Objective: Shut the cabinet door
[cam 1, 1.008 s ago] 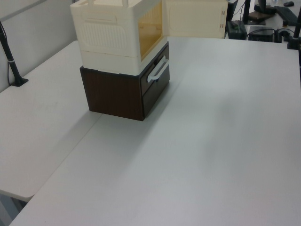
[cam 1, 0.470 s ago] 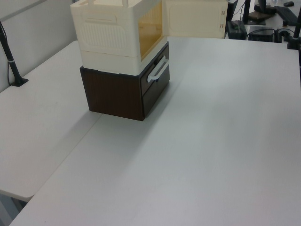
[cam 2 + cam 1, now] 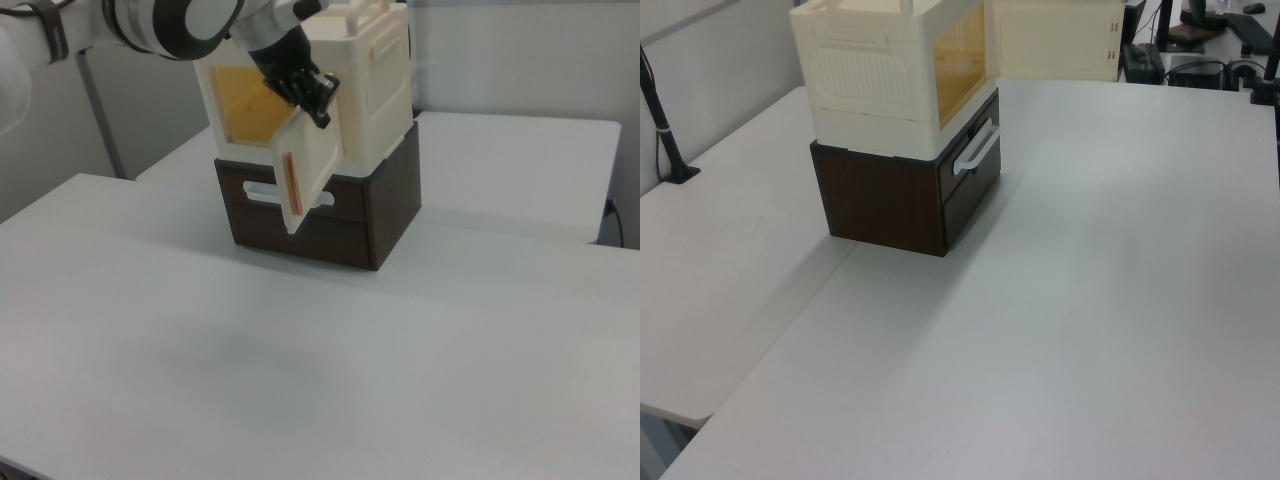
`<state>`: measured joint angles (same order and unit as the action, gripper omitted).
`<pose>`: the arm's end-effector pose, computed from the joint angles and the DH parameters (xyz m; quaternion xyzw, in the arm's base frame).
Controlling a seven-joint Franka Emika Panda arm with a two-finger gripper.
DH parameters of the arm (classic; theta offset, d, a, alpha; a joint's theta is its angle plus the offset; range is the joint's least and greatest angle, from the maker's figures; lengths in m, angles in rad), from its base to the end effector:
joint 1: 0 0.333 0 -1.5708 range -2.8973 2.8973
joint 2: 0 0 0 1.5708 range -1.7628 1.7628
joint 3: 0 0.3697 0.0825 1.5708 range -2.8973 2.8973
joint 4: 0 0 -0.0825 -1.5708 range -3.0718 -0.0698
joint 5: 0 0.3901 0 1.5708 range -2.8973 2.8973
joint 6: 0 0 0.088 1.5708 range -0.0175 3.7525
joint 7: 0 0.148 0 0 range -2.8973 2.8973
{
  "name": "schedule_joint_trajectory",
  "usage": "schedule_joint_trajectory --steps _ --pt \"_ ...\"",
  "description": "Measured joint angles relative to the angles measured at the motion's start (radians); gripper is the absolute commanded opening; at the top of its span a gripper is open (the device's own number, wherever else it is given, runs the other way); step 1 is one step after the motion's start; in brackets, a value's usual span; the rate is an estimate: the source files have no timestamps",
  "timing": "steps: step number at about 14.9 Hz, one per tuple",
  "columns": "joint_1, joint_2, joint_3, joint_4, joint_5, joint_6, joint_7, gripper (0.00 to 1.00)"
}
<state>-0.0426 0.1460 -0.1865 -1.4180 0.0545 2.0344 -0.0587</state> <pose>0.6556 -0.1367 0.6814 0.9684 -0.0847 0.2338 0.0201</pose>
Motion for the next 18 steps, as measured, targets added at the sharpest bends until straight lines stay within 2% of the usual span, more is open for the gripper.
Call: schedule_joint_trajectory --steps 2,4,6,8,12,18 --pt "0.009 -0.001 0.011 0.000 0.062 -0.032 -0.020 0.00" --pt "0.015 -0.002 0.055 0.000 0.131 -0.036 -0.024 0.00" --pt "0.023 0.003 0.111 0.000 0.161 -0.021 -0.022 0.00" --pt "0.030 0.015 0.146 -0.001 0.164 0.049 -0.005 0.00" --pt "0.030 0.060 0.153 -0.002 0.164 0.164 0.006 0.00" --pt "0.028 0.068 0.153 -0.004 0.160 0.171 0.006 0.00"
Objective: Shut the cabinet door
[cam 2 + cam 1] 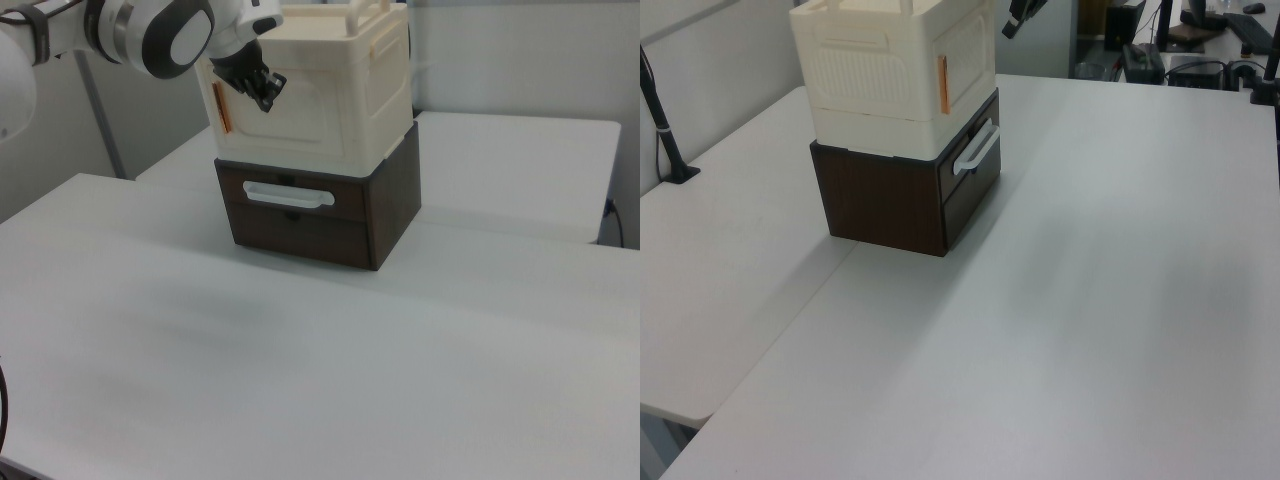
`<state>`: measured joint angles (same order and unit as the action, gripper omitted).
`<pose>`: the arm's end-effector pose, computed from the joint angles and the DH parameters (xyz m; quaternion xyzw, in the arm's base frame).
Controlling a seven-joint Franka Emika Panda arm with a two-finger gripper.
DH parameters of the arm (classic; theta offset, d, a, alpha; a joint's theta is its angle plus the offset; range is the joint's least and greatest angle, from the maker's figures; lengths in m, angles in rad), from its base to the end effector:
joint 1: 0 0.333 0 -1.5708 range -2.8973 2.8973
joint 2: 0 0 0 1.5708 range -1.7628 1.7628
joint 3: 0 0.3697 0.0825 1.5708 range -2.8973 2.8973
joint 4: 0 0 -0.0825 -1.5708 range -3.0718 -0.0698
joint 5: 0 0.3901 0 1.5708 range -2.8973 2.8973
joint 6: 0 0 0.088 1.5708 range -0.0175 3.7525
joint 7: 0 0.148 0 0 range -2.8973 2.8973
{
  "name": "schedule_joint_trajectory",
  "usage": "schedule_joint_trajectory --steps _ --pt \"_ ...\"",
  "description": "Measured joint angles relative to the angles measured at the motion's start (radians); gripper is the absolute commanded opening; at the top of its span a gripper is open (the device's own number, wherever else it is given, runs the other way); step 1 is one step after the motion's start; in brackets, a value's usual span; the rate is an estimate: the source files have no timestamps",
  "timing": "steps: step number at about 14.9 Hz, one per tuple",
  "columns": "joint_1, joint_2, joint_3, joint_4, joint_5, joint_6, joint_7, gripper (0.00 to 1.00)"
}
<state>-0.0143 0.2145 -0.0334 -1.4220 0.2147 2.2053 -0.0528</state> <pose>0.7079 -0.0166 0.6576 -0.9547 0.0330 -0.2837 0.0832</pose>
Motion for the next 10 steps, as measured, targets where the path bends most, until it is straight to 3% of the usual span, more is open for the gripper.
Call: schedule_joint_trajectory --steps 10 --pt "-0.007 -0.038 -0.002 -0.003 -0.255 -0.445 0.000 0.00"
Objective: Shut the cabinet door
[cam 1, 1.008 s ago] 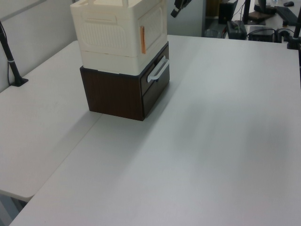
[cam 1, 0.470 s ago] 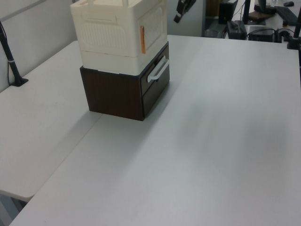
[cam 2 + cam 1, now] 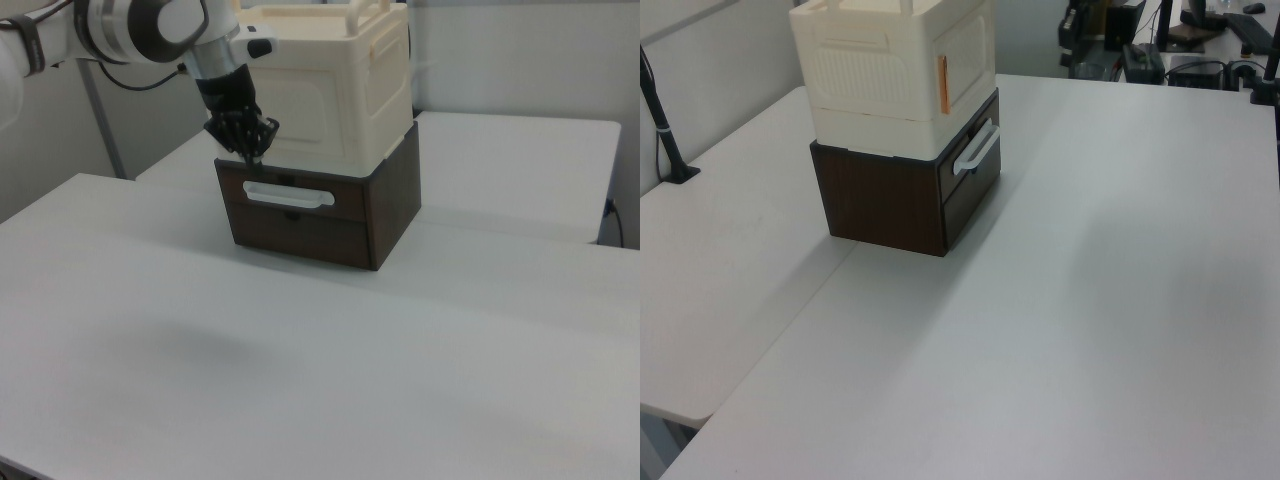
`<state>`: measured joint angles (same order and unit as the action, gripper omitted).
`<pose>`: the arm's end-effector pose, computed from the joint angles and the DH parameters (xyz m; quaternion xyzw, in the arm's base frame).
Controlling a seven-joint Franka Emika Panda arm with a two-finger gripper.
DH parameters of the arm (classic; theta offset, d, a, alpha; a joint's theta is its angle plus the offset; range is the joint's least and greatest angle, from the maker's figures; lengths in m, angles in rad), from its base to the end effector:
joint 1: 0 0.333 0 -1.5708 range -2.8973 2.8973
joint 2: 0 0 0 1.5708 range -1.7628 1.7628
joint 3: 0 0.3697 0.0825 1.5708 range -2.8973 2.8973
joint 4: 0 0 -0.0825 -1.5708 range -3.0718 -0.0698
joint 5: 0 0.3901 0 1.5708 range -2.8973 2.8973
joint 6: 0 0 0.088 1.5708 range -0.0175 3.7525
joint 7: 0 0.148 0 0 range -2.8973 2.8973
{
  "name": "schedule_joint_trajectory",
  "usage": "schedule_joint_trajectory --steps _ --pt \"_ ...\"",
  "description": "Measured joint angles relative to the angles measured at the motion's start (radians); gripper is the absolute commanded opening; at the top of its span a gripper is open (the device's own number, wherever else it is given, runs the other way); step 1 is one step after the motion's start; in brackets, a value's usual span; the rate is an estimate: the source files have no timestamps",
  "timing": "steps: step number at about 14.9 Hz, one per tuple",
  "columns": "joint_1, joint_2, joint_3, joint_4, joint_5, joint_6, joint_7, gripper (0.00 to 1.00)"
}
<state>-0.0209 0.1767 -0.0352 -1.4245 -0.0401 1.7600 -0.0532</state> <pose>0.6477 -0.0394 0.6210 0.9966 0.0013 0.0780 0.0273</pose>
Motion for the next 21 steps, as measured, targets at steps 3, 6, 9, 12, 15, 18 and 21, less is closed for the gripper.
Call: schedule_joint_trajectory --steps 3,6,9,12,15,18,21 --pt "0.002 -0.029 0.000 0.000 -0.029 -0.147 -0.001 0.00" --pt "0.020 -0.050 0.000 -0.023 -0.032 -0.207 -0.001 0.02" --pt "0.030 -0.066 -0.001 -0.053 -0.034 -0.205 0.000 0.07" --pt "0.076 -0.068 -0.046 -0.062 -0.034 -0.193 0.024 0.35" --pt "0.108 -0.068 -0.070 -0.074 -0.034 -0.175 0.052 0.94" --pt "0.108 -0.068 -0.078 -0.076 -0.034 -0.164 0.057 1.00" --pt "0.108 -0.069 -0.080 -0.076 -0.034 -0.162 0.057 1.00"
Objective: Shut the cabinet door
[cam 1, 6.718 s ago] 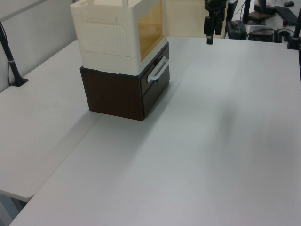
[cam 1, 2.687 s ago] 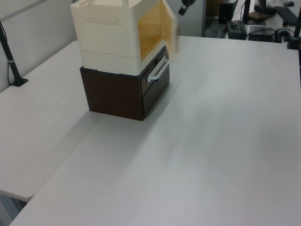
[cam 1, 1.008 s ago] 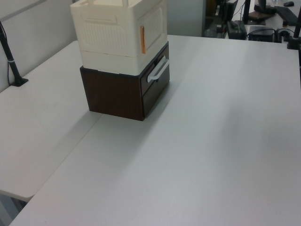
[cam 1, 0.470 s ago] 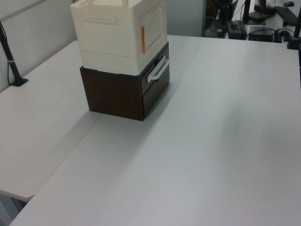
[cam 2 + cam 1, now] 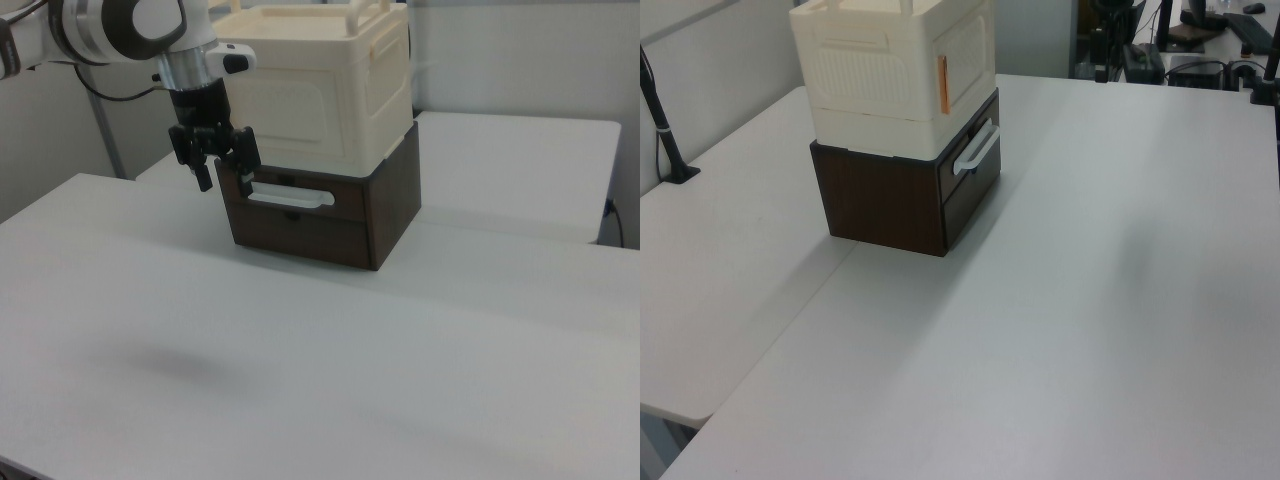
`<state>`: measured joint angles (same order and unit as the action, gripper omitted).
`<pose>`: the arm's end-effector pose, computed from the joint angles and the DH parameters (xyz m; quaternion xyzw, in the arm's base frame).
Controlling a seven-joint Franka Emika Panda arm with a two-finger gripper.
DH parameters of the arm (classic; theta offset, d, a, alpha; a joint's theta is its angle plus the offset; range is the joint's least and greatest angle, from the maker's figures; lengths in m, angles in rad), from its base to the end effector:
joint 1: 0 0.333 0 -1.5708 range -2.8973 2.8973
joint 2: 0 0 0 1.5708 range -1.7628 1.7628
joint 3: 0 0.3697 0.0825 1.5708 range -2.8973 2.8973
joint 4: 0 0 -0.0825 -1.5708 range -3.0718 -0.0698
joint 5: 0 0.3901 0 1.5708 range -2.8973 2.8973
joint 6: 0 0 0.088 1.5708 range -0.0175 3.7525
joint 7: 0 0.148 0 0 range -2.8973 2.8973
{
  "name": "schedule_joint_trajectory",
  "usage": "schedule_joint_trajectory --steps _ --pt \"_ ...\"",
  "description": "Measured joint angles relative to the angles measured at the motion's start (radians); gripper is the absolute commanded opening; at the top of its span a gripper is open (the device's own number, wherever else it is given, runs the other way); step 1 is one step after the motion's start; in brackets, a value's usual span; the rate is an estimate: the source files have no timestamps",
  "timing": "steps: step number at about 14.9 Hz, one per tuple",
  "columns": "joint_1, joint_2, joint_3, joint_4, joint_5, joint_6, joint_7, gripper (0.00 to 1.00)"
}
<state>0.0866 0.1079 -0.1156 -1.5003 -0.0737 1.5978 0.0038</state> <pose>0.6006 -0.0243 0.6115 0.9990 -0.0149 -0.0054 0.0430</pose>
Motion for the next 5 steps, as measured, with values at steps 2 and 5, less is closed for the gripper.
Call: schedule_joint_trajectory --steps 2,5 --pt "0.000 -0.001 0.000 0.000 0.000 0.000 0.001 1.00" --pt "0.000 -0.003 0.000 0.000 0.000 0.000 0.002 1.00"
